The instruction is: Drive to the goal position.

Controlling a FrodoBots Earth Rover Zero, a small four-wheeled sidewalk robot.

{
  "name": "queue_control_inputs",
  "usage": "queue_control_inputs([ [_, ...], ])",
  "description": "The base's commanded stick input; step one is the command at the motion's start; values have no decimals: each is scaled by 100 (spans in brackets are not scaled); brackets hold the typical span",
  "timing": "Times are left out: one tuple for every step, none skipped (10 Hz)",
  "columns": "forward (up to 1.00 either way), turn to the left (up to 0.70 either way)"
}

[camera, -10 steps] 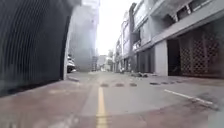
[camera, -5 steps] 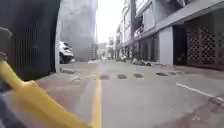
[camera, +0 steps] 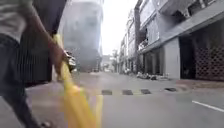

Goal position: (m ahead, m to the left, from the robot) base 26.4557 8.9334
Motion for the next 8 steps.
queue_control_inputs([
  [100,6],
  [100,6],
  [100,6],
  [100,6],
  [100,6],
  [100,6],
  [100,6],
  [100,6],
])
